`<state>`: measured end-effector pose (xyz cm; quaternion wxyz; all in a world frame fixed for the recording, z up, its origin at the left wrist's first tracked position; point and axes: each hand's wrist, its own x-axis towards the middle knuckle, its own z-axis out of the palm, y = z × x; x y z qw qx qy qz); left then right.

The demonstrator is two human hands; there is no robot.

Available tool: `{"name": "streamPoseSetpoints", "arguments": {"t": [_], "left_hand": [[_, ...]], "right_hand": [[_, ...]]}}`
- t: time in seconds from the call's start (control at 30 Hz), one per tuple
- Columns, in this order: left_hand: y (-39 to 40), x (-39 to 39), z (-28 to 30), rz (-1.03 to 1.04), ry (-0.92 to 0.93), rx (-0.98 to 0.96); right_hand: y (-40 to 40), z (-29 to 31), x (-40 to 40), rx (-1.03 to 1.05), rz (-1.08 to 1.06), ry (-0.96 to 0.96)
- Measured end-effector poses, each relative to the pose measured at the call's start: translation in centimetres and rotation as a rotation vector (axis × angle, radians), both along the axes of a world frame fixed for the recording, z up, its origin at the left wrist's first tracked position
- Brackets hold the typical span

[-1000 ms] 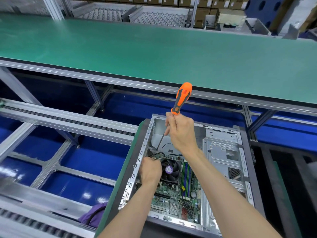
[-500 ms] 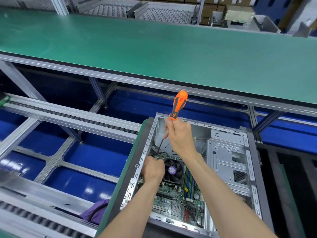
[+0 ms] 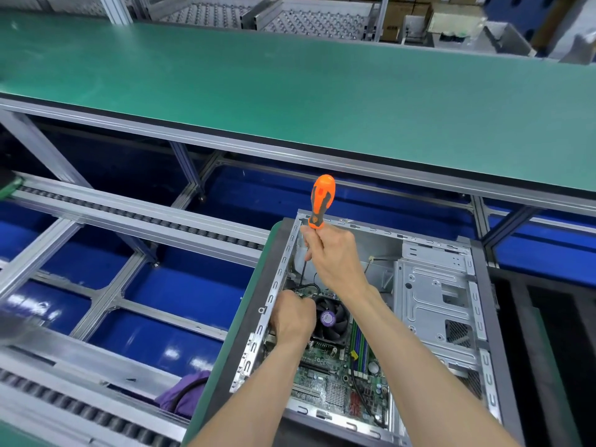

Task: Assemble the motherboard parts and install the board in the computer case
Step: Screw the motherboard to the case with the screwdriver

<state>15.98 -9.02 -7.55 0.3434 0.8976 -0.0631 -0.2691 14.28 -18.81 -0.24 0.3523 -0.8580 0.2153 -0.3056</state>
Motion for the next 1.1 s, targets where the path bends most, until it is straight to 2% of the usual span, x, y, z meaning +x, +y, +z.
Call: {"name": "streamPoseSetpoints", "arguments": {"t": [0.13,0.3,0.4,0.57,0.63,0.8,0.9,1.0,1.1], "left_hand": [[0.1,-0.8,1.2,-0.055,-0.179,-0.121],[-0.7,-0.5,4.2,-0.045,-0.413,-0.377],[-1.3,1.5,5.4,-0.076,-0.533,-0.354],[-1.2,4.5,6.1,-0.313,-0.663,-0.239],[-1.1,5.2,6.3,-0.371,-0.680,-0.248],[-1.0,5.7,6.4,-0.403,-0.563,-0.429],[-1.0,5.9,6.3,-0.410,-0.535,-0.459],[-0.9,6.0,6.3,-0.424,-0.472,-0.449],[-0.8,5.8,6.3,-0.429,-0.477,-0.446]], "right_hand": [[0.3,0.2,0.2,-0.077,-0.016,0.019],[0.9,0.7,0.2,-0.218,-0.103,0.025],[1.0,0.8,0.2,-0.197,-0.150,0.034],[0.9,1.3,0.0,-0.134,-0.131,0.098],[0.7,1.8,-0.3,-0.083,-0.103,0.119],[0.5,5.1,-1.5,0.127,0.013,-0.160],[0.5,6.5,-1.5,0.226,-0.009,-0.152],[0.4,6.9,-1.7,0.171,-0.115,-0.136],[0.3,7.2,-2.0,0.115,-0.050,-0.082]]}}
